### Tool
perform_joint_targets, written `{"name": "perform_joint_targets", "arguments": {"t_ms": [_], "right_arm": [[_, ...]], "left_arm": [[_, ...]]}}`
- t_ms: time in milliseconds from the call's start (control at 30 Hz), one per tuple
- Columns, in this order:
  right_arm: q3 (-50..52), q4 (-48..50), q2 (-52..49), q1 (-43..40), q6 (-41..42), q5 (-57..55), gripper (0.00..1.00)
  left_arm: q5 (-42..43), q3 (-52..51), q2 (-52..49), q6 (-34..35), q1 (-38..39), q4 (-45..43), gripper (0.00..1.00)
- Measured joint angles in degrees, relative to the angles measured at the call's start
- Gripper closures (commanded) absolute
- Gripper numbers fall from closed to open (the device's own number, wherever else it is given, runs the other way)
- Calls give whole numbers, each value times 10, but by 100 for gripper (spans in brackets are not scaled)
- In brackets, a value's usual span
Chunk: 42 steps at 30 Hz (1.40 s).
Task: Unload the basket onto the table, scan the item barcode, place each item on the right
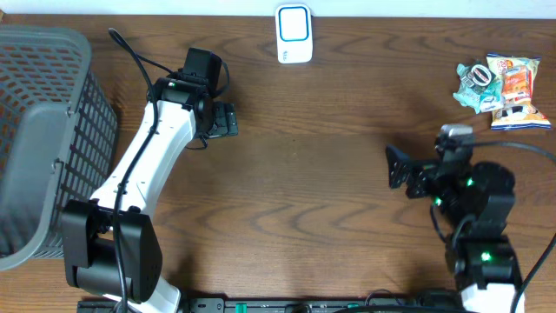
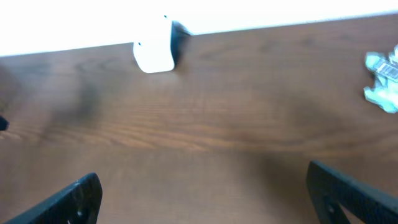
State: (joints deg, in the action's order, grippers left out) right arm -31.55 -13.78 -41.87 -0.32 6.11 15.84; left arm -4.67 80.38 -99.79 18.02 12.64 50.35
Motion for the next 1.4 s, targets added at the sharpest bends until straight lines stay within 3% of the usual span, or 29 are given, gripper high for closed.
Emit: {"name": "perform_joint_targets", "arguments": {"t_ms": [233, 800, 1400], "right_arm": [[99, 88, 122, 56, 0, -66, 1], [291, 216, 318, 61, 50, -144, 1], [311, 117, 412, 80, 38, -194, 1]], "left_arm": [[0, 0, 0, 0, 0, 0, 2], [0, 0, 0, 0, 0, 0, 2], [0, 0, 0, 0, 0, 0, 2]]}}
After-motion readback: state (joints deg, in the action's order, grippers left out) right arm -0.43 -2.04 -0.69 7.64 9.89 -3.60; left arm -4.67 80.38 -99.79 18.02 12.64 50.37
